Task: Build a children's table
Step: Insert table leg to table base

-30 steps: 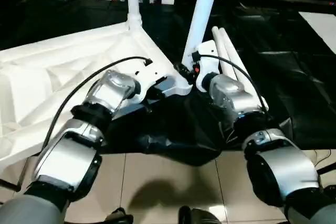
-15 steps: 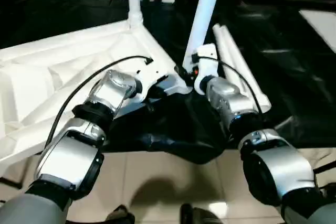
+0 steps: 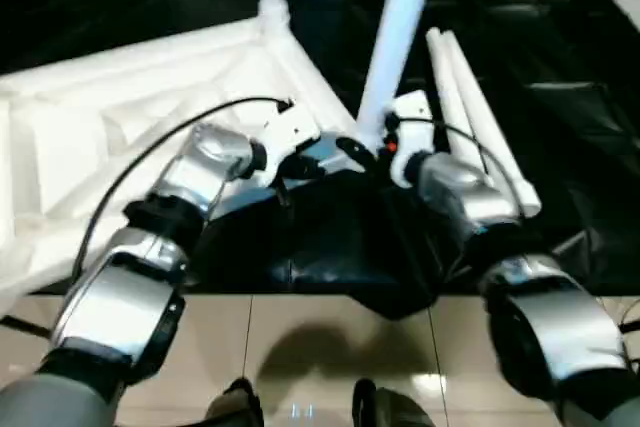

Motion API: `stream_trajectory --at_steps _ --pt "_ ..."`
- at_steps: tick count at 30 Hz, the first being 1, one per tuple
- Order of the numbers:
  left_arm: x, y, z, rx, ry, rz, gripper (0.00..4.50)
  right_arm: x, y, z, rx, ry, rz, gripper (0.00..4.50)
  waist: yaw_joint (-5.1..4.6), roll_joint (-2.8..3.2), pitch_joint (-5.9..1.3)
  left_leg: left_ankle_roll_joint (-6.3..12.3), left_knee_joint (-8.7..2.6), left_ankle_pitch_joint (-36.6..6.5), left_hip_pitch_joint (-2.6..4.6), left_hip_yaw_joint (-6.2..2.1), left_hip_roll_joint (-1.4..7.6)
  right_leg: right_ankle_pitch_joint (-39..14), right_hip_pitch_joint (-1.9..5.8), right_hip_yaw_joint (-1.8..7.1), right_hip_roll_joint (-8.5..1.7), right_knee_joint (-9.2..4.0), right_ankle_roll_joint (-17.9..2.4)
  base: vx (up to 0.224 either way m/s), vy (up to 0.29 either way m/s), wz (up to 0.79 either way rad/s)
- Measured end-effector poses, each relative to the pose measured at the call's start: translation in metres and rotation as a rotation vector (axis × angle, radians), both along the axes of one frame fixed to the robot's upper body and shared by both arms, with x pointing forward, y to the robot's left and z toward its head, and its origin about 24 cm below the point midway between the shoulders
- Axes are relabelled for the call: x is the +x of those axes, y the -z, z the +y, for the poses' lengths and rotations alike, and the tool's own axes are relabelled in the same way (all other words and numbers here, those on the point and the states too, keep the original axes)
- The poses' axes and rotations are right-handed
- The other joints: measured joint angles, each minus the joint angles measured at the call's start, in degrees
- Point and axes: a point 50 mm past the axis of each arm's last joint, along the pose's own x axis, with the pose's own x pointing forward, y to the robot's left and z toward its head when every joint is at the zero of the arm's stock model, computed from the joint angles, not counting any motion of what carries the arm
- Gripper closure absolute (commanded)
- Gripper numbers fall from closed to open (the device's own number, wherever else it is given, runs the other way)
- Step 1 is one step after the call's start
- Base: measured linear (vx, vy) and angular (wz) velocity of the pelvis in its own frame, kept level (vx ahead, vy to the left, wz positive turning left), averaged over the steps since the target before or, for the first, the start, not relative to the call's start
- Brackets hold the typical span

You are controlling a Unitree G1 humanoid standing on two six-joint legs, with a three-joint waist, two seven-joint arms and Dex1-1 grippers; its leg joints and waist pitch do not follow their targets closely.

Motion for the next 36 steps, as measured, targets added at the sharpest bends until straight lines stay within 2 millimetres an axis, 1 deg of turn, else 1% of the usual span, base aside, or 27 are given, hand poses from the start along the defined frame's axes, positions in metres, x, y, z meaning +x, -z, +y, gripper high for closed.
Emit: stream_trajectory --at_steps 3,7,11,12,15,23,30,31,32,34,35,36 --pt "-0.004 0.000 0.002 -0.011 0.037 -0.011 4.50 -0.008 0.000 -0.009 -0.010 -0.069 -0.024 0.70 0.02 0.01 0.00 0.36 0.41 -0.21 -0.41 0.01 0.07 -0.03 -0.16 0.00 -0.06 0.25 -0.05 0.000 0.000 0.00" --pt "-0.015 0.004 0.008 -0.016 0.112 -0.002 4.50 -0.024 -0.004 -0.021 0.004 -0.186 -0.074 0.70 0.07 0.03 0.02 0.72 1.01 -0.46 -0.51 0.11 0.15 -0.15 -0.25 0.14 -0.19 0.51 -0.24 0.000 0.000 0.00" --pt "-0.020 0.010 0.009 -0.017 0.133 0.003 4.50 -0.033 -0.006 -0.020 0.012 -0.241 -0.095 0.70 0.02 0.14 -0.03 0.69 1.52 -0.43 -0.47 0.16 0.27 -0.19 -0.31 0.20 -0.21 1.01 -0.31 0.000 0.000 0.00" --pt "-0.021 0.011 0.010 -0.034 0.124 0.003 4.50 -0.035 -0.005 -0.019 0.011 -0.243 -0.095 0.70 0.01 0.27 -0.04 0.65 1.75 -0.42 -0.46 0.20 0.36 -0.19 -0.31 0.20 -0.20 1.19 -0.31 0.000 0.000 0.00" --pt "-0.022 0.014 0.010 -0.040 0.105 -0.010 4.50 -0.036 -0.001 -0.019 0.018 -0.219 -0.083 0.70 -0.03 0.46 -0.04 0.40 1.89 -0.27 -0.44 0.23 0.39 -0.18 -0.31 0.26 -0.22 1.42 -0.32 0.000 0.000 0.00" --pt "-0.025 0.016 0.013 -0.050 0.110 -0.006 4.50 -0.048 0.007 -0.013 0.070 -0.162 -0.060 0.70 -0.13 0.57 -0.11 0.41 2.09 -0.26 -0.40 0.19 0.40 -0.18 -0.33 0.29 -0.19 1.72 -0.31 0.000 0.000 0.00" --pt "-0.026 0.017 0.017 -0.041 0.104 -0.010 4.50 -0.049 0.008 -0.007 0.095 -0.139 -0.049 0.70 -0.19 0.59 -0.12 0.37 2.21 -0.28 -0.30 0.18 0.49 -0.19 -0.27 0.27 -0.15 1.84 -0.30 0.000 0.000 0.00" --pt "-0.027 0.018 0.017 -0.042 0.106 -0.009 4.50 -0.049 0.009 -0.006 0.098 -0.137 -0.049 0.70 -0.18 0.59 -0.12 0.22 2.14 -0.38 -0.12 0.19 0.50 -0.20 -0.09 0.24 -0.15 1.76 -0.30 0.000 0.000 0.00" --pt "-0.028 0.019 0.017 -0.043 0.106 -0.004 4.50 -0.049 0.010 -0.005 0.097 -0.133 -0.047 0.70 -0.17 0.60 -0.11 0.04 1.94 -0.50 0.28 0.23 0.49 -0.27 0.28 0.19 -0.14 1.58 -0.33 0.000 0.000 0.00" --pt "-0.029 0.023 0.018 -0.043 0.107 0.010 4.50 -0.051 0.012 -0.005 0.093 -0.121 -0.048 0.70 -0.18 0.69 -0.04 -0.12 1.31 -0.62 1.54 0.33 0.46 -0.53 1.66 0.06 -0.08 0.98 -0.38 0.000 0.000 0.00" --pt "-0.030 0.024 0.017 -0.045 0.110 0.015 4.50 -0.052 0.013 -0.006 0.088 -0.116 -0.049 0.70 -0.32 0.72 -0.04 -0.02 1.18 -0.68 1.46 -0.19 0.18 -0.66 2.40 -0.45 -0.16 0.48 -0.17 0.000 0.000 0.00" --pt "-0.030 0.025 0.016 -0.045 0.118 0.019 4.50 -0.052 0.012 -0.008 0.073 -0.111 -0.053 0.70 -0.55 0.83 -0.08 0.18 1.27 -0.72 1.38 -1.06 0.08 -1.09 3.18 -1.45 -0.48 0.04 0.55 0.028 0.014 0.19"
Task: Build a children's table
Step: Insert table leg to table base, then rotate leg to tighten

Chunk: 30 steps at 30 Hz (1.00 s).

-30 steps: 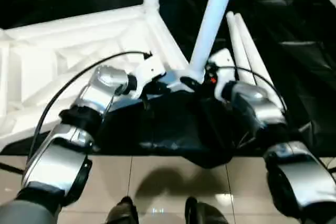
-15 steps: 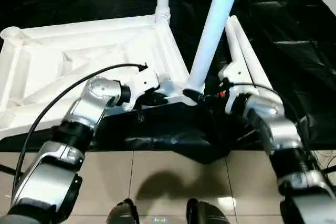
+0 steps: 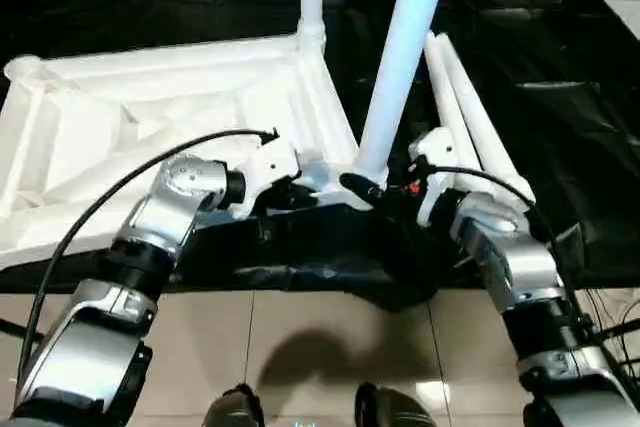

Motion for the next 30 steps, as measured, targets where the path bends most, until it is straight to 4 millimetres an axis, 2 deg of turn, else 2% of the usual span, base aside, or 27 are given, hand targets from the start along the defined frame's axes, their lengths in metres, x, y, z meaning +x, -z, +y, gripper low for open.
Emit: stream_trajectory --at_steps 2,3,5,6,7,8,9,10,11,12,13,14,15,16,17,18,19,20,21,22,23,24,25,26,27,28,30 --pt "-0.001 0.001 -0.002 0.003 0.014 0.006 4.50 0.000 -0.001 -0.001 -0.009 0.008 -0.007 0.70 -0.11 0.33 -0.16 0.60 0.22 -0.05 -0.38 -1.34 -0.25 -0.43 0.98 -2.30 -0.78 -0.64 0.72 0.074 0.008 0.34" --pt "-0.001 0.001 -0.003 0.004 0.021 0.005 4.50 0.000 -0.002 -0.001 -0.008 0.006 -0.009 0.70 -0.13 0.68 -0.32 1.10 0.62 -0.34 -1.08 -2.31 -0.27 -0.43 1.58 -3.48 -0.88 -1.25 0.72 0.093 0.010 0.43" --pt "-0.001 -0.001 -0.003 0.005 0.031 -0.005 4.50 0.000 -0.002 0.001 -0.006 0.004 -0.009 0.70 -0.12 1.19 -0.46 1.81 1.26 -0.73 -1.98 -3.55 -0.33 -0.75 2.52 -5.28 -1.09 -1.87 1.16 0.105 -0.006 0.49" --pt "-0.001 -0.002 -0.002 0.007 0.034 -0.010 4.50 0.000 -0.002 0.003 -0.007 -0.002 -0.005 0.70 -0.26 1.44 -0.56 2.14 1.33 -0.93 -1.68 -4.12 -0.45 -1.33 2.74 -5.79 -0.95 -1.64 0.57 0.135 -0.029 0.43" --pt "0.000 -0.002 0.000 0.008 0.029 -0.012 4.50 0.000 -0.001 0.005 -0.009 -0.010 -0.003 0.70 -0.33 1.46 -0.55 2.44 1.38 -1.12 -1.54 -4.71 -0.55 -2.22 2.68 -5.74 -0.92 -0.78 -0.86 0.136 -0.051 0.33" --pt "0.000 -0.002 0.004 0.006 0.018 -0.006 4.50 -0.001 0.000 0.008 -0.010 -0.020 0.000 0.70 -0.78 1.48 -0.52 3.01 1.48 -1.45 -1.14 -5.59 -1.08 -3.49 2.05 -5.00 -0.83 0.91 -2.79 0.136 -0.051 0.33" --pt "0.000 -0.001 0.008 0.009 0.004 0.002 4.50 -0.002 -0.001 0.011 -0.020 -0.032 -0.004 0.70 -1.26 1.19 -0.63 3.44 1.65 -2.02 -0.52 -6.55 -2.17 -4.48 0.77 -3.44 -0.75 4.38 -4.41 0.108 -0.078 0.27" --pt "0.000 0.000 0.011 0.009 -0.004 0.008 4.50 -0.002 -0.001 0.012 -0.023 -0.034 -0.009 0.70 -1.52 0.90 -0.70 4.25 1.75 -2.53 0.11 -7.24 -3.12 -5.01 -0.30 -2.00 -0.67 6.66 -3.76 0.057 -0.123 0.16" --pt "0.001 0.000 0.015 0.013 -0.017 0.010 4.50 -0.002 -0.002 0.011 -0.024 -0.035 -0.012 0.70 -1.72 0.20 -0.80 4.86 1.68 -2.94 0.73 -7.78 -4.33 -5.12 -1.34 -0.36 -0.59 7.24 -2.74 0.057 -0.123 0.16" --pt "0.001 0.000 0.017 0.008 -0.030 0.009 4.50 -0.003 -0.003 0.008 -0.032 -0.032 -0.020 0.70 -1.80 -0.82 -0.67 5.17 2.28 -3.57 1.21 -7.02 -5.50 -5.19 -1.23 2.15 -0.48 7.30 0.89 0.001 -0.147 0.17" --pt "0.001 0.001 0.015 0.000 -0.033 0.010 4.50 -0.004 0.000 0.002 -0.043 -0.018 -0.010 0.70 -1.54 -0.68 -0.60 8.56 4.57 -4.67 0.71 -6.37 -5.55 -6.00 -0.50 2.89 0.19 7.60 0.80 0.065 -0.131 0.30" --pt "0.001 0.003 0.007 -0.017 -0.016 0.015 4.50 -0.006 0.005 -0.004 -0.050 -0.002 0.014 0.70 -1.10 -0.56 -0.68 10.37 8.09 -5.18 -0.23 -6.09 -5.74 -6.15 0.65 3.18 0.85 6.84 0.57 0.065 -0.131 0.30" --pt "-0.001 0.004 0.001 -0.025 0.006 0.026 4.50 -0.006 0.007 -0.008 -0.044 0.013 0.031 0.70 -0.64 -0.59 -0.67 10.23 10.58 -5.11 -1.23 -5.63 -6.34 -5.96 2.14 3.31 1.71 5.32 0.23 0.131 -0.105 0.21" --pt "-0.001 0.005 -0.001 -0.026 0.014 0.029 4.50 -0.005 0.004 -0.007 -0.035 0.011 0.027 0.70 -0.43 -0.48 -0.73 9.55 10.51 -4.75 -1.93 -5.20 -6.69 -5.80 2.85 3.02 2.33 4.39 -0.04 0.120 -0.082 0.01" --pt "-0.001 0.005 -0.001 -0.023 0.016 0.030 4.50 -0.004 0.001 -0.006 -0.028 0.010 0.018 0.70 -0.19 0.10 -0.95 8.30 9.59 -3.93 -2.86 -4.89 -6.73 -5.67 3.38 2.59 3.36 3.58 -0.28 0.120 -0.082 0.01" --pt "-0.001 0.005 0.000 -0.019 0.019 0.031 4.50 -0.003 -0.002 -0.005 -0.023 0.007 0.006 0.70 0.23 1.31 -1.33 7.63 6.75 -2.98 -3.75 -4.92 -6.31 -5.71 3.64 1.34 4.69 3.21 -0.66 0.128 -0.050 -0.10" --pt "-0.001 0.004 0.001 -0.016 0.020 0.027 4.50 -0.003 -0.005 -0.003 -0.018 0.005 -0.004 0.70 0.18 2.74 -1.45 5.57 5.03 -1.51 -4.12 -5.30 -5.41 -6.13 4.02 -0.04 6.08 3.20 -0.80 0.148 0.006 -0.12" --pt "-0.002 0.004 0.005 -0.007 0.016 0.028 4.50 -0.003 -0.004 0.001 -0.013 -0.004 0.004 0.70 -0.15 2.58 -1.40 5.14 5.74 -2.04 -3.79 -5.66 -4.85 -6.80 3.52 -1.16 5.53 4.89 -0.39 0.148 0.006 -0.12" --pt "-0.004 0.007 0.014 -0.010 0.007 0.035 4.50 -0.004 -0.005 0.007 -0.008 -0.023 -0.001 0.70 -0.80 2.47 -1.49 5.45 5.93 -2.50 -3.56 -6.22 -5.48 -6.81 0.94 -1.38 4.25 9.86 -0.48 0.147 0.015 -0.10" --pt "-0.005 0.007 0.018 -0.006 0.004 0.039 4.50 -0.004 -0.006 0.007 -0.010 -0.024 -0.003 0.70 -0.95 2.36 -1.54 5.06 5.74 -2.27 -3.28 -6.44 -5.94 -6.09 -0.61 -0.43 3.28 10.93 0.55 0.000 0.000 0.00" --pt "-0.005 0.005 0.020 -0.012 0.004 0.038 4.50 -0.004 -0.008 0.005 -0.018 -0.021 -0.011 0.70 -0.97 2.07 -1.68 5.00 5.61 -2.23 -3.23 -6.48 -6.61 -4.67 -2.03 1.26 2.15 9.75 2.30 0.000 0.000 0.00" --pt "-0.004 0.004 0.020 -0.030 0.002 0.036 4.50 -0.004 -0.010 0.002 -0.022 -0.018 -0.020 0.70 -1.44 0.85 -1.86 4.82 5.81 -2.21 -3.31 -6.29 -8.22 -1.61 -3.29 3.79 -0.23 5.67 3.63 -0.146 0.119 0.02" --pt "-0.004 0.003 0.017 -0.043 0.007 0.033 4.50 -0.004 -0.011 -0.001 -0.021 -0.013 -0.024 0.70 -1.58 0.19 -1.90 4.70 6.22 -2.25 -3.57 -6.12 -8.91 -0.58 -3.97 5.03 -1.51 4.98 4.99 -0.134 0.055 0.20" --pt "-0.004 0.003 0.015 -0.044 0.012 0.034 4.50 -0.005 -0.010 -0.003 -0.022 -0.009 -0.020 0.70 -1.58 0.11 -1.88 4.72 6.15 -2.26 -3.97 -5.88 -8.76 -0.33 -4.13 5.08 -1.64 5.09 5.12 -0.134 0.055 0.20" --pt "-0.005 0.004 0.010 -0.054 0.027 0.038 4.50 -0.007 -0.007 -0.008 -0.025 -0.005 -0.007 0.70 -1.47 0.08 -1.87 4.60 5.60 -2.16 -3.99 -5.12 -7.95 0.03 -4.04 4.41 -1.55 4.64 4.71 -0.048 -0.043 0.24" --pt "-0.005 0.004 0.007 -0.057 0.037 0.042 4.50 -0.007 -0.006 -0.010 -0.030 -0.010 -0.003 0.70 -1.43 0.04 -1.85 4.44 5.20 -1.96 -3.99 -4.85 -7.63 0.38 -4.01 4.10 -1.47 4.33 4.37 -0.049 -0.053 0.13" --pt "-0.006 0.005 0.005 -0.051 0.052 0.050 4.50 -0.008 -0.007 -0.011 -0.036 -0.024 -0.002 0.70 -1.49 0.10 -1.82 3.80 4.76 -1.22 -3.83 -3.45 -5.97 1.03 -3.51 2.89 -1.38 3.19 2.83 -0.062 -0.043 0.08"
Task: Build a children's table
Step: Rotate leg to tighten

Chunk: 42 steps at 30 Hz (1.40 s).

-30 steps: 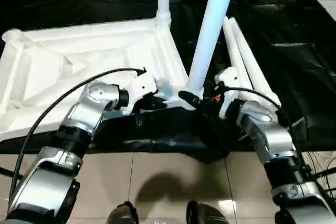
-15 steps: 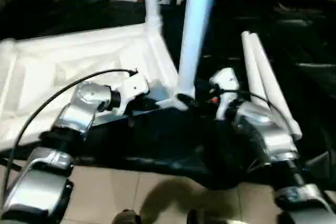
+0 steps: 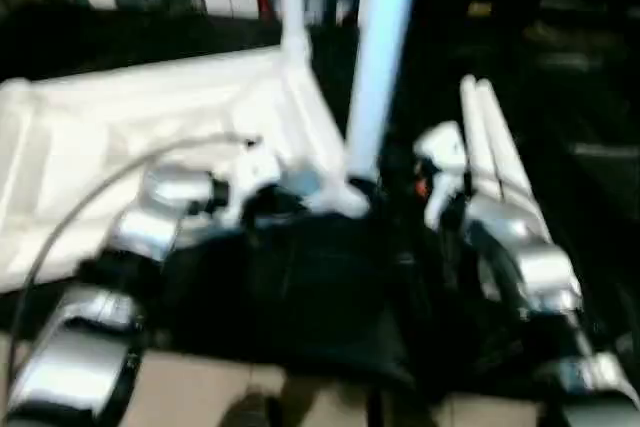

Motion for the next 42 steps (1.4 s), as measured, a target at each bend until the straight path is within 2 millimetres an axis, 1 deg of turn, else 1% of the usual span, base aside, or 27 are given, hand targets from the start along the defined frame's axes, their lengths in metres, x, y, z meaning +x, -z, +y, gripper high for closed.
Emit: stream_trajectory --at_steps 1,2,4,6,9,12,20,25,27,30,31,32,33,36,42 --pt "0.000 0.000 0.000 0.003 0.004 0.003 4.50 0.000 -0.001 0.000 -0.002 -0.007 -0.003 0.70 0.04 0.01 0.01 0.05 -0.04 0.26 0.00 0.53 0.54 0.26 0.11 -0.24 0.05 -0.30 -0.43 -0.093 -0.019 0.03" --pt "0.000 0.001 0.000 0.005 0.006 0.005 4.50 0.000 -0.001 0.000 -0.003 -0.011 -0.003 0.70 0.06 0.02 0.02 0.16 -0.04 0.44 0.07 1.27 1.14 0.50 0.21 -0.41 0.12 -0.49 -0.86 -0.093 -0.019 0.03" --pt "-0.001 0.001 0.001 0.006 0.012 0.009 4.50 -0.001 -0.001 0.000 -0.005 -0.025 -0.005 0.70 0.15 0.06 0.05 -0.10 -0.06 0.52 0.43 2.81 2.13 0.88 0.51 -0.51 0.06 -0.70 -1.50 -0.093 -0.006 0.06" --pt "-0.001 0.001 0.000 0.008 0.022 0.012 4.50 -0.003 -0.003 0.001 -0.023 -0.062 -0.016 0.70 0.24 0.03 0.07 -0.12 -0.20 0.51 0.81 3.54 2.39 0.96 0.82 -0.41 -0.07 -0.96 -1.63 -0.091 0.006 0.04" --pt "-0.002 0.001 0.002 0.012 0.027 0.016 4.50 -0.005 -0.002 0.003 -0.055 -0.110 -0.023 0.70 0.28 0.00 0.09 -0.12 -0.40 0.52 0.83 3.65 2.39 0.83 0.85 -0.38 -0.08 -1.60 -1.41 -0.079 0.025 -0.07" --pt "-0.002 0.001 0.003 0.019 0.031 0.020 4.50 -0.007 0.001 0.003 -0.105 -0.147 -0.018 0.70 0.23 -0.20 0.21 -0.14 -0.39 0.53 0.83 3.87 2.39 0.83 0.74 -0.27 -0.13 -1.70 -1.41 -0.059 0.022 -0.06" --pt "-0.003 0.002 0.002 0.024 0.049 0.030 4.50 -0.005 0.010 0.000 -0.179 -0.169 0.014 0.70 0.26 -0.36 0.29 -0.13 -0.42 0.53 0.84 4.14 2.41 0.83 0.62 -0.12 -0.17 -1.74 -1.41 0.000 0.000 0.00" --pt "-0.004 0.002 0.001 0.025 0.057 0.035 4.50 -0.001 0.007 0.001 -0.186 -0.173 0.008 0.70 0.29 -0.40 0.31 -0.12 -0.43 0.54 0.84 4.34 2.51 0.98 0.56 -0.10 -0.17 -1.74 -1.65 0.000 0.000 0.00" --pt "-0.004 0.003 0.001 0.026 0.059 0.036 4.50 0.000 0.008 0.000 -0.185 -0.173 0.015 0.96 0.32 -0.40 0.30 -0.05 -0.44 0.58 0.84 4.48 2.62 1.09 0.56 -0.12 -0.16 -1.72 -1.83 0.000 0.000 0.00" --pt "-0.004 0.003 0.001 0.027 0.060 0.037 4.50 0.001 0.011 0.002 -0.169 -0.186 0.029 1.08 0.34 -0.41 0.30 0.01 -0.44 0.62 0.84 4.60 2.69 1.35 0.55 -0.12 -0.16 -1.66 -2.18 0.000 0.000 0.00" --pt "-0.004 0.003 0.001 0.027 0.061 0.037 4.50 0.001 0.010 0.002 -0.167 -0.192 0.029 1.30 0.36 -0.41 0.30 0.03 -0.44 0.63 0.84 4.62 2.70 1.37 0.54 -0.12 -0.16 -1.64 -2.21 0.054 -0.001 0.01" --pt "-0.004 0.003 0.001 0.027 0.062 0.038 4.50 0.001 0.010 0.003 -0.166 -0.196 0.028 1.42 0.40 -0.42 0.30 0.03 -0.44 0.63 0.84 4.64 2.71 1.38 0.55 -0.12 -0.16 -1.61 -2.23 0.054 -0.001 0.01" --pt "-0.004 0.003 0.001 0.027 0.062 0.037 4.50 0.001 0.010 0.003 -0.166 -0.201 0.028 1.42 0.47 -0.44 0.28 0.04 -0.44 0.64 0.84 4.66 2.73 1.40 0.55 -0.12 -0.16 -1.55 -2.26 0.059 -0.003 0.03" --pt "-0.004 0.002 0.001 0.028 0.061 0.035 4.50 0.003 0.009 0.003 -0.167 -0.213 0.027 1.69 0.70 -0.47 0.26 0.21 -0.52 0.72 0.82 4.74 2.82 1.38 0.51 -0.16 -0.15 -1.57 -2.29 0.060 -0.002 0.02" --pt "-0.003 0.001 0.002 0.030 0.057 0.032 4.50 0.005 0.010 0.004 -0.162 -0.225 0.019 1.79 1.30 -0.54 0.22 0.56 -0.85 0.83 0.81 4.94 2.86 1.17 0.34 -0.17 -0.13 -1.60 -2.62 0.017 0.000 0.00"
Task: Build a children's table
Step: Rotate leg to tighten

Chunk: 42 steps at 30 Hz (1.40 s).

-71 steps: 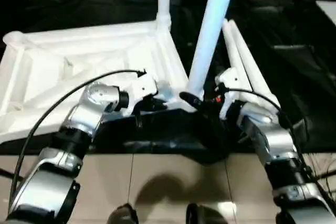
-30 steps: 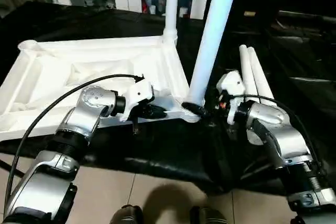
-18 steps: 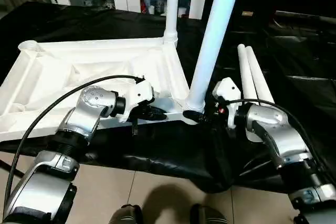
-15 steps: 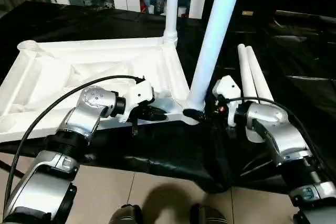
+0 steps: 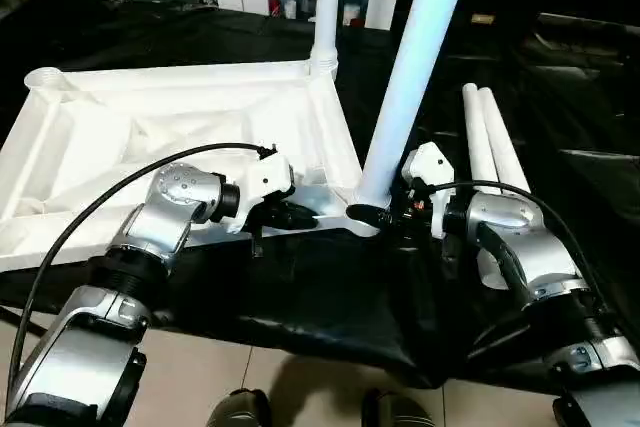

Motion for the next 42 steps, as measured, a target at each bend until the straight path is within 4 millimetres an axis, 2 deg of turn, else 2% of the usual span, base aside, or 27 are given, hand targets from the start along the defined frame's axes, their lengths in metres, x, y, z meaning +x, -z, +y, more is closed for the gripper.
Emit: stream_trajectory --at_steps 8,11,17,21,25,29,30,35,36,37,39,42 --pt "0.000 0.002 0.001 0.004 -0.010 0.004 4.50 0.000 0.004 0.001 0.005 -0.003 0.004 1.80 0.20 -0.04 -0.02 -0.32 0.01 -0.09 0.10 0.09 0.03 0.00 0.06 0.07 0.00 0.02 0.00 0.000 0.000 0.00" --pt "0.005 0.004 -0.001 0.014 -0.059 -0.016 4.50 0.004 0.009 0.004 0.026 0.088 0.003 1.80 0.19 -0.14 -0.08 -0.34 0.01 -0.08 0.15 0.09 0.04 0.01 0.09 0.07 0.01 0.04 0.01 0.000 0.000 0.00" --pt "0.019 0.006 -0.019 -0.002 -0.215 -0.042 4.50 0.022 0.015 0.018 0.099 0.422 -0.002 1.80 0.05 -0.37 -0.23 -0.40 0.01 -0.05 0.24 0.11 0.04 0.01 0.14 0.10 0.01 0.00 0.01 0.000 0.000 0.00" --pt "0.029 0.008 -0.040 -0.015 -0.347 -0.039 4.50 0.035 0.016 0.027 0.113 0.670 0.002 1.80 0.15 -0.43 -0.27 -0.41 -0.05 -0.06 0.35 0.11 0.02 -0.02 0.30 0.11 0.01 -0.11 0.06 0.000 0.000 0.00" --pt "0.031 0.011 -0.052 -0.015 -0.388 -0.051 4.50 0.039 0.018 0.033 0.125 0.782 0.008 1.80 0.28 -0.43 -0.34 -0.42 -0.43 -0.06 0.48 0.11 -0.03 -0.23 0.57 0.10 0.01 -0.66 0.41 0.000 0.000 0.00" --pt "0.031 0.011 -0.053 -0.009 -0.377 -0.069 4.50 0.038 0.018 0.037 0.155 0.773 0.002 1.80 0.30 -0.46 -0.36 -0.41 -0.64 -0.05 0.41 0.13 -0.09 -0.18 0.58 0.12 0.01 -0.98 0.35 0.000 0.000 0.00" --pt "0.031 0.010 -0.053 -0.008 -0.370 -0.073 4.50 0.037 0.018 0.035 0.169 0.766 0.004 1.24 0.34 -0.46 -0.36 -0.41 -0.64 -0.05 0.38 0.14 -0.09 -0.06 0.57 0.12 0.01 -0.98 0.15 0.000 0.000 0.00" --pt "0.029 0.007 -0.044 -0.007 -0.325 -0.086 4.50 0.030 0.019 0.027 0.238 0.672 0.006 1.04 0.12 -0.45 -0.35 -0.41 -0.83 -0.05 0.31 0.15 -0.07 0.14 0.37 0.08 0.01 -0.94 0.09 0.000 0.000 0.00" --pt "0.028 0.006 -0.043 -0.008 -0.314 -0.085 4.50 0.029 0.019 0.024 0.238 0.644 0.007 0.76 0.07 -0.45 -0.35 -0.41 -0.83 -0.05 0.30 0.15 -0.06 0.32 0.34 0.07 0.01 -0.93 0.26 0.000 0.000 0.00" --pt "0.027 0.006 -0.041 -0.013 -0.301 -0.082 4.50 0.028 0.018 0.021 0.236 0.612 0.012 0.67 0.04 -0.42 -0.34 -0.41 -0.86 -0.05 0.31 0.15 -0.06 0.35 0.31 0.06 0.01 -0.90 0.27 0.000 0.000 0.00" --pt "0.021 0.006 -0.038 -0.039 -0.250 -0.078 4.50 0.026 0.010 0.015 0.211 0.505 -0.002 0.61 0.11 -0.33 -0.33 -0.41 -1.06 -0.05 0.35 0.15 -0.05 0.35 0.26 0.03 0.01 -0.89 0.27 0.000 0.000 0.00" --pt "0.011 0.007 -0.035 -0.090 -0.158 -0.078 4.50 0.017 0.004 0.001 0.145 0.335 -0.023 0.61 0.79 -0.30 -0.30 -0.33 -1.20 0.01 0.27 0.18 0.08 0.15 0.23 -0.14 0.04 -0.92 0.47 0.000 0.000 0.00"
